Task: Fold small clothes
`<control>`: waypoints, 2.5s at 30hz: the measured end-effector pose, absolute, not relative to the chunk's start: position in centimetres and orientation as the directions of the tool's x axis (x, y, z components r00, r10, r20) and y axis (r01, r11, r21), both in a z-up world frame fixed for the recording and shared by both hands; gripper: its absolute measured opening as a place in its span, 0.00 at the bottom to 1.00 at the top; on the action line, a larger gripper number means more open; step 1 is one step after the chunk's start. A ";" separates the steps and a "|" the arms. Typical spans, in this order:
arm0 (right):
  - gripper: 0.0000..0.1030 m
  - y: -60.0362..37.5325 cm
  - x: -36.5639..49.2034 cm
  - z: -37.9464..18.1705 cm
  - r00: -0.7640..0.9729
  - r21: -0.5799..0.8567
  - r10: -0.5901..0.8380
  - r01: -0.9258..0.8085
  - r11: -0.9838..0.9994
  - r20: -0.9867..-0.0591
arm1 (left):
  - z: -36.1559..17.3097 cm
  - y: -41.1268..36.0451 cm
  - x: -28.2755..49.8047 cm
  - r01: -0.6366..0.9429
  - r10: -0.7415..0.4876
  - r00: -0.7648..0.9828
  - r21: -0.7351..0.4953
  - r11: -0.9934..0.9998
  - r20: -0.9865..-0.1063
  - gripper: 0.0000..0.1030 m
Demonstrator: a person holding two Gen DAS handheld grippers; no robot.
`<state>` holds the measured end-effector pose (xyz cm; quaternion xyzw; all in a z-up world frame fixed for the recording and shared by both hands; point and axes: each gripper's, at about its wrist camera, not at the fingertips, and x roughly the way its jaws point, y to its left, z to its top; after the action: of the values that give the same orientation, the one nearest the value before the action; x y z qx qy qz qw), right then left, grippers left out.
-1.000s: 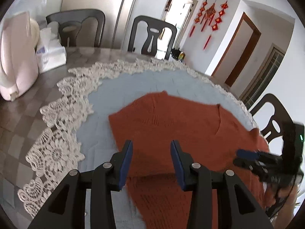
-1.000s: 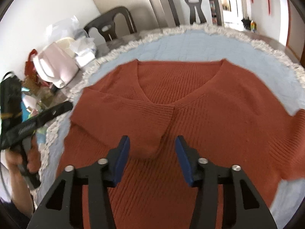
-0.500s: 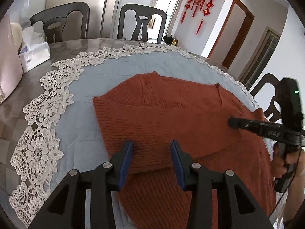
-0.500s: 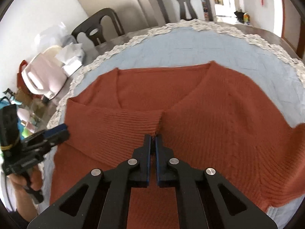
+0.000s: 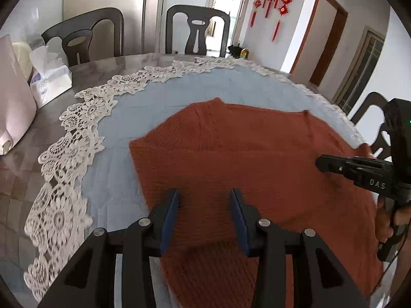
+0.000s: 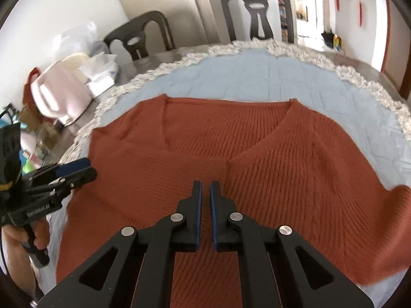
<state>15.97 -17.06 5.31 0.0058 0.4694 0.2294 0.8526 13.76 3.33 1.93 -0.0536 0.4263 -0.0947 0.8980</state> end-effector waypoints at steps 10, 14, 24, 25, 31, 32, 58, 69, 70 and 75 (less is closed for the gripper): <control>0.35 -18.6 11.9 7.0 0.517 0.189 0.384 -0.390 0.901 -0.765 | 3.0 1.6 10.1 0.110 -0.159 0.648 -0.114 0.987 -0.745 0.42; 0.41 -20.1 9.0 7.7 0.533 0.195 0.392 -0.389 0.901 -0.750 | 4.3 0.4 7.5 0.097 -0.140 0.686 -0.102 0.990 -0.714 0.43; 0.45 -22.1 5.8 6.9 0.533 0.184 0.361 -0.356 0.916 -0.765 | 3.2 -2.1 4.5 0.112 -0.129 0.669 -0.073 0.991 -0.732 0.43; 0.45 -22.4 5.8 6.8 0.534 0.188 0.359 -0.348 0.918 -0.765 | 3.1 -2.3 4.4 0.115 -0.128 0.667 -0.068 0.991 -0.734 0.43; 0.45 -24.2 5.6 6.4 0.540 0.212 0.347 -0.298 0.931 -0.767 | 3.1 -2.6 4.2 0.114 -0.122 0.670 -0.061 0.992 -0.732 0.45; 0.45 -24.5 5.6 6.4 0.542 0.210 0.342 -0.292 0.933 -0.768 | 3.1 -2.7 4.3 0.115 -0.122 0.671 -0.059 0.992 -0.731 0.46; 0.46 -41.7 9.8 4.7 0.641 0.484 0.253 0.212 0.849 -0.725 | 1.3 -1.3 8.6 0.072 -0.105 0.639 -0.076 0.994 -0.762 0.49; 0.07 -44.4 11.7 5.5 0.689 0.523 0.205 0.288 0.802 -0.695 | 0.9 -1.4 8.8 0.077 -0.108 0.627 -0.077 0.994 -0.771 0.56; 0.06 -43.7 11.9 6.1 0.698 0.513 0.205 0.265 0.816 -0.686 | 0.9 -1.4 8.8 0.078 -0.108 0.627 -0.076 0.994 -0.771 0.56; 0.06 -38.0 12.3 10.3 0.729 0.473 0.278 0.071 0.878 -0.626 | 0.9 -1.2 8.8 0.079 -0.114 0.626 -0.083 0.993 -0.771 0.57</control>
<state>12.29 -37.99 10.30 0.2401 0.3636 0.0577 0.8982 8.84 -1.24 0.89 -0.0205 0.4290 -0.0534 0.9015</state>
